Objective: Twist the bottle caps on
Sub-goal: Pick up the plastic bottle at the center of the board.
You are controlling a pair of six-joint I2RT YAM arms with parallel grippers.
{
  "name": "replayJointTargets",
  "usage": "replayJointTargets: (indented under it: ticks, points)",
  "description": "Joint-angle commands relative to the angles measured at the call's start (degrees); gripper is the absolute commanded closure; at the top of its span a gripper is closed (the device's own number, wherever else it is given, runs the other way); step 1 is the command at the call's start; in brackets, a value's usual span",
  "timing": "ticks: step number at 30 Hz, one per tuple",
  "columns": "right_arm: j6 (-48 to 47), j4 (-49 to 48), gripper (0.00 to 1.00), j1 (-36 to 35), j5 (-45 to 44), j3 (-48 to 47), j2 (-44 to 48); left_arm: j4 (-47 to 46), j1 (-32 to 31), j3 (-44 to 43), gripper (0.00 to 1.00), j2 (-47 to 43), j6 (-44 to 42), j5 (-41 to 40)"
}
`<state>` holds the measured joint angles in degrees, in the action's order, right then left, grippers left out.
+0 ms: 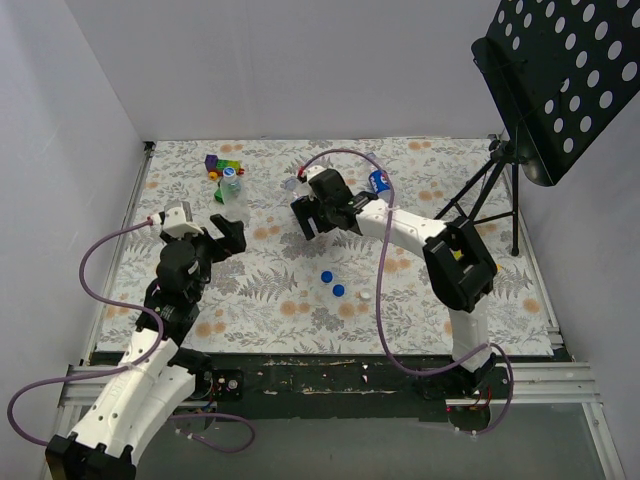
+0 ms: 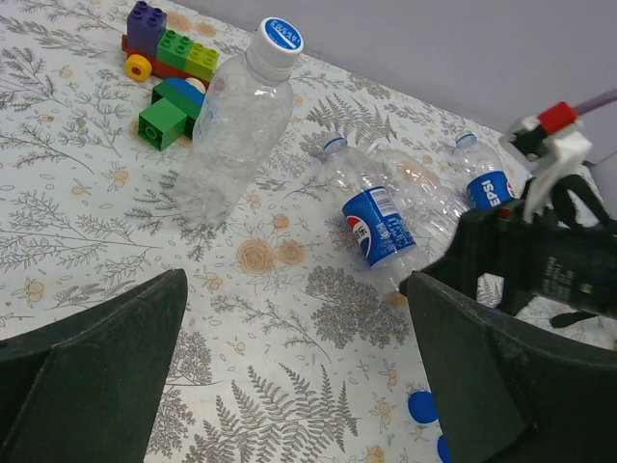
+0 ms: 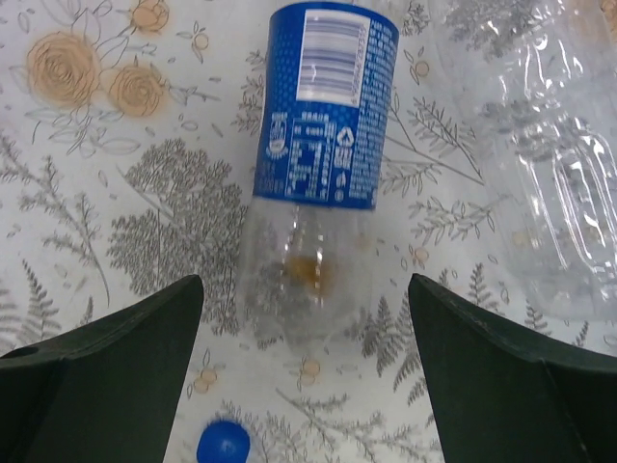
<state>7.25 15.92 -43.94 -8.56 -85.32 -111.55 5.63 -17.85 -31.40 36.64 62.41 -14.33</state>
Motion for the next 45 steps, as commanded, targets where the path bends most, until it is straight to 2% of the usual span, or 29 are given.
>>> replayJointTargets:
  ticks: [1,5,9,13,19,26,33,40,45]
  points:
    - [-0.9,-2.8,0.06,0.3,-2.4,-6.5,-5.5,-0.6,-1.2,0.9,0.02,-1.6,-1.1,0.3]
    - [-0.9,-1.8,0.1,0.4,-0.5,-9.2,-9.6,-1.4,-1.8,1.9,0.02,-2.0,-1.3,-0.1]
    - [0.1,-1.7,0.23,0.4,1.3,-7.7,-9.0,-0.8,-2.2,1.4,0.02,-1.9,-3.0,2.4]
    - [0.9,-3.0,0.4,0.4,4.1,-3.6,-5.1,-0.4,-2.3,1.4,0.02,-1.5,-4.1,4.4]
    - [5.0,-9.0,0.52,0.1,10.9,9.4,7.4,-1.2,-2.5,1.3,0.02,-0.5,-3.6,5.5]
    - [12.6,-22.9,0.56,-0.4,16.1,29.0,28.2,-5.1,-2.5,-1.0,0.02,-0.5,4.5,14.3]
    - [21.9,-41.3,0.57,-1.8,19.2,47.8,47.0,-22.5,-2.5,1.8,0.02,0.7,16.8,27.9]
    - [27.6,-50.9,0.57,-5.4,15.4,56.2,57.8,-37.9,-4.7,3.7,0.02,6.3,25.3,32.3]
    - [30.7,-55.5,0.56,-6.3,13.9,58.8,60.8,-41.7,-11.7,2.1,0.02,11.5,23.4,29.9]
